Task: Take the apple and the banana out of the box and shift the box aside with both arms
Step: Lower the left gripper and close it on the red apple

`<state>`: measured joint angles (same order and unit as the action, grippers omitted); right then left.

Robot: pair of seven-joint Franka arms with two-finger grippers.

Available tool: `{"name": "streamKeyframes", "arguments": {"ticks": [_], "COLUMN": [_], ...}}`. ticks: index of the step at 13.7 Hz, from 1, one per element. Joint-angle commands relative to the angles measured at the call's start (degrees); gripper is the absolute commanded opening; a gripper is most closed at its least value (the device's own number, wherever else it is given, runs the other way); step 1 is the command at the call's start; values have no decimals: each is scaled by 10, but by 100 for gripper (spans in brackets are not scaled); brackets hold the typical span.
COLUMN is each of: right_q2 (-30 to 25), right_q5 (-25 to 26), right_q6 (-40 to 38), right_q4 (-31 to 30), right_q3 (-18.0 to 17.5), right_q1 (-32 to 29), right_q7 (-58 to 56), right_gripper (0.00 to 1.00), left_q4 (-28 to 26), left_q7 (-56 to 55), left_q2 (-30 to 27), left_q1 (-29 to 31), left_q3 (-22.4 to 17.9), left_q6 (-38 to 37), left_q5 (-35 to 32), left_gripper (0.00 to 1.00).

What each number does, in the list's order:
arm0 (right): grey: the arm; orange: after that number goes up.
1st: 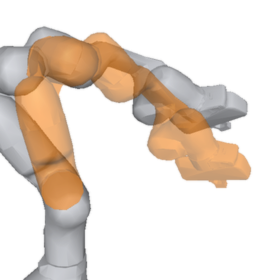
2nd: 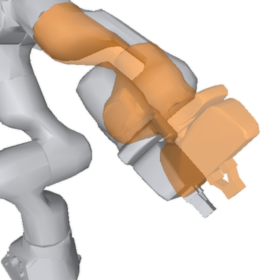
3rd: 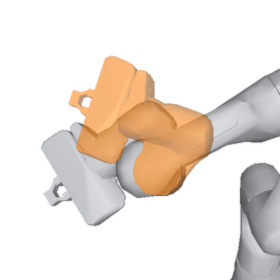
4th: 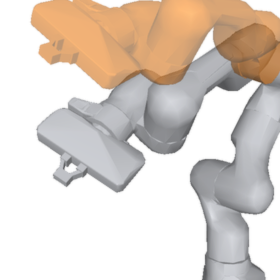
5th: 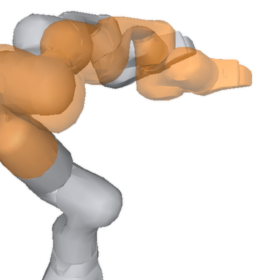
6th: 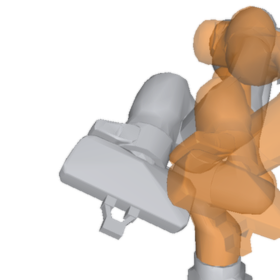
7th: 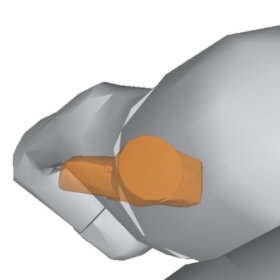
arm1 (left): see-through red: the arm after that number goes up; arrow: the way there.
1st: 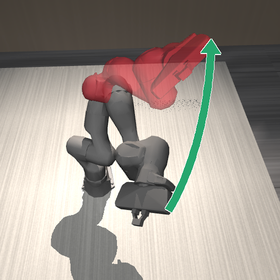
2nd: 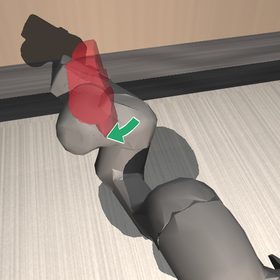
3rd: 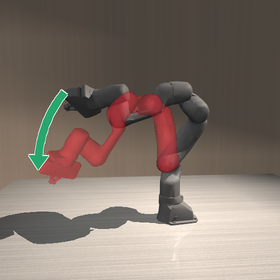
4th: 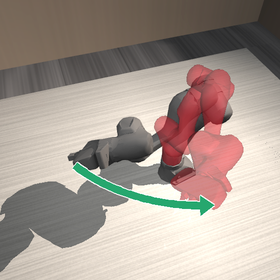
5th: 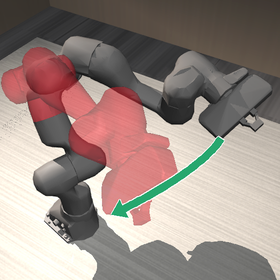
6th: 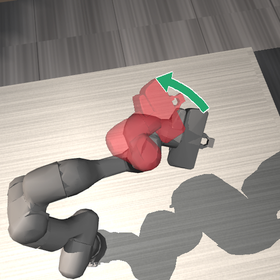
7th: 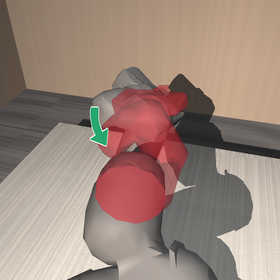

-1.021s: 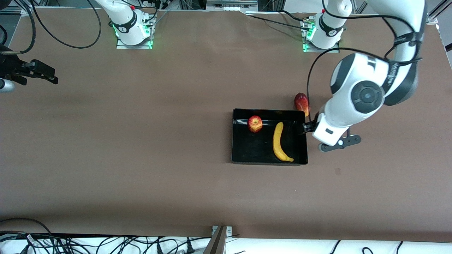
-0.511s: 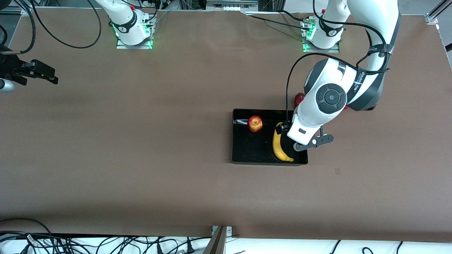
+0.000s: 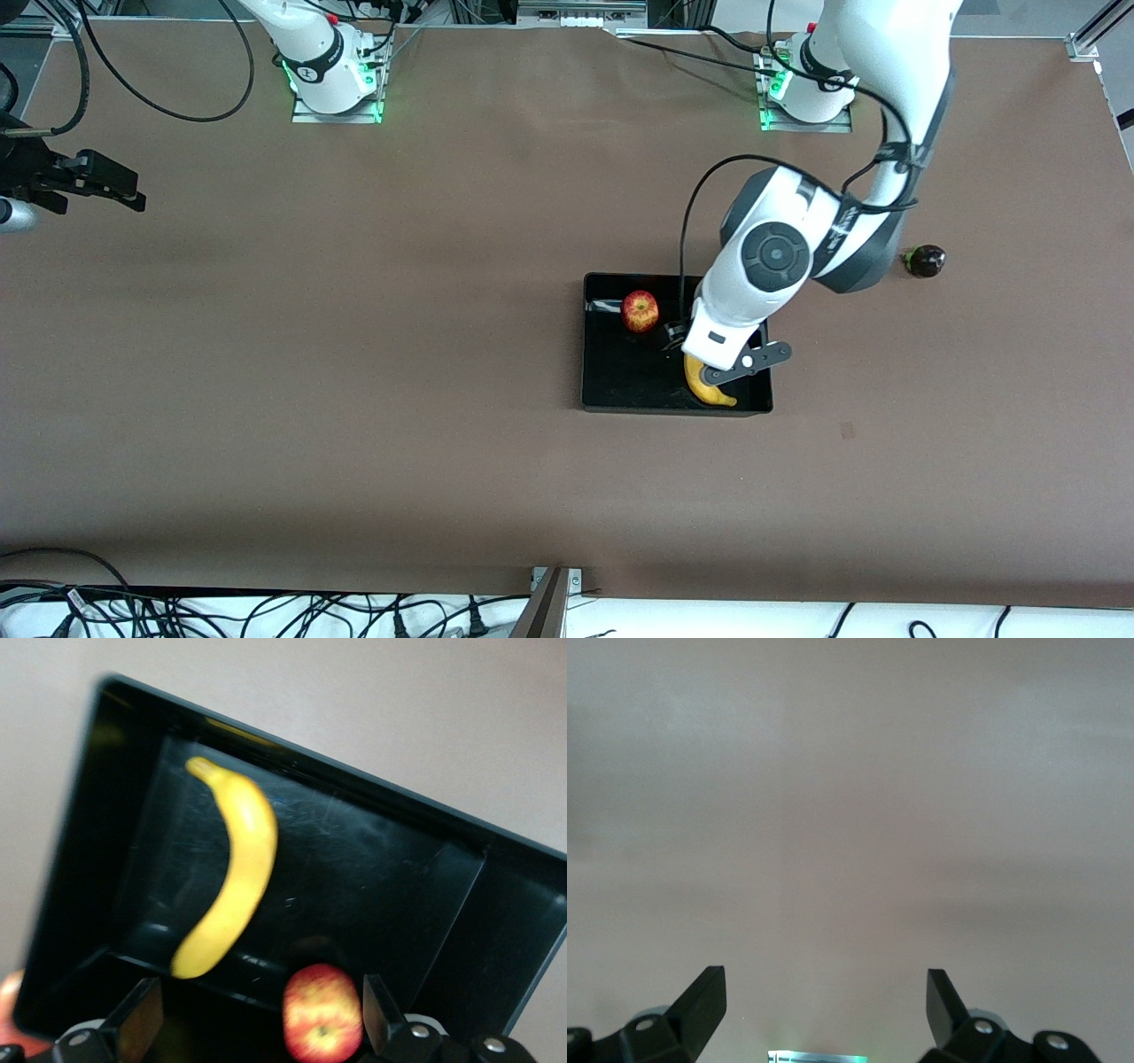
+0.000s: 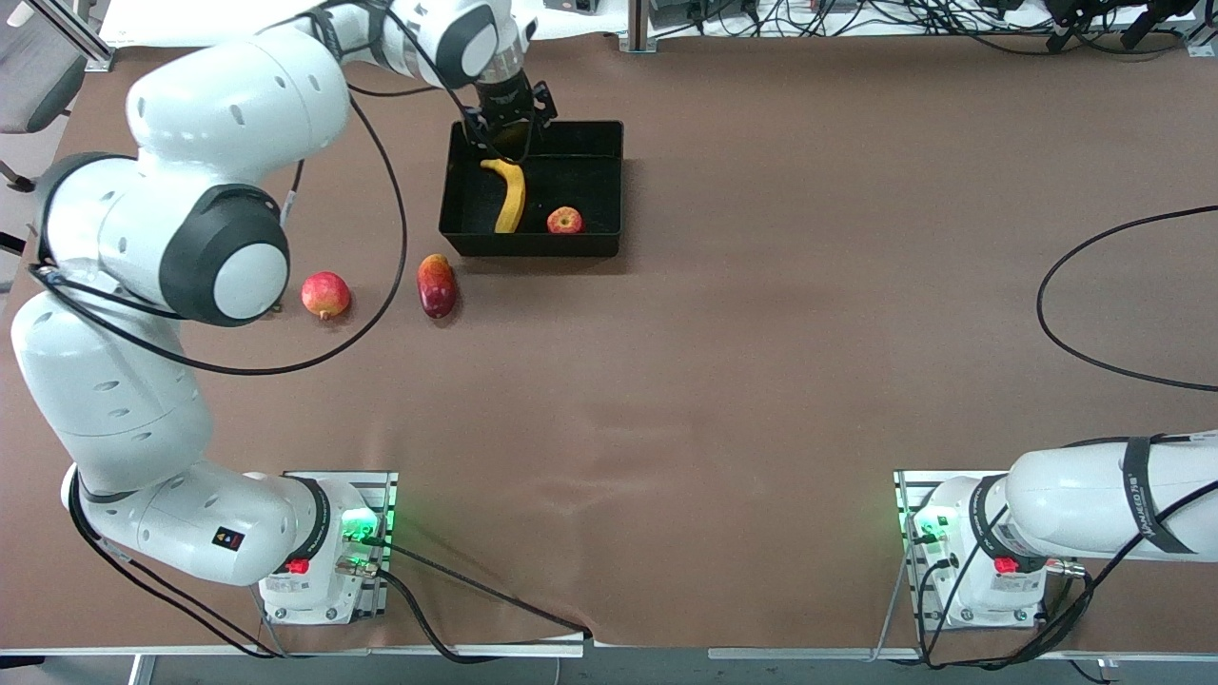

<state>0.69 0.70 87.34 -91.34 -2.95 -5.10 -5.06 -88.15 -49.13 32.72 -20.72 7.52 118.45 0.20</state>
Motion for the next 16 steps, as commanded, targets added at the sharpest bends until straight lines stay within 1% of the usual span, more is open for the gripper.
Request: {"name": "streamKeyframes", "arguments": {"ticks": [1, 5, 9, 11, 13, 14, 16], "right_q2": [2, 2, 2, 2, 2, 2, 2], "right_q5": [-1, -1, -1, -1, -1, -1, -1], "right_q6": [-9, -9, -9, -9, -9, -9, -9], "right_q4": [9, 9, 9, 9, 9, 9, 9], "right_q3": [0, 0, 0, 0, 0, 0, 0], "right_q1": [-2, -2, -2, -2, -2, -2, -2], "right_q7": [5, 5, 5, 4, 4, 4, 5], "right_gripper": [100, 100, 100, 100, 100, 100, 100], "left_q4": [11, 10, -3, -25, -47, -54, -61], "left_q7": [-39, -58, -86, -88, -90, -91, -92], "left_q2": [30, 43, 49, 53, 53, 56, 63], "left_q1": [-12, -20, -31, -34, -35, -35, -35], "left_q3": [-1, -1, -1, 20, 26, 36, 42], "left_q6": [30, 42, 46, 64, 75, 77, 83], "left_q5": [-13, -13, -13, -13, -14, -14, -14], "left_gripper": [100, 100, 100, 100, 100, 100, 100]}}
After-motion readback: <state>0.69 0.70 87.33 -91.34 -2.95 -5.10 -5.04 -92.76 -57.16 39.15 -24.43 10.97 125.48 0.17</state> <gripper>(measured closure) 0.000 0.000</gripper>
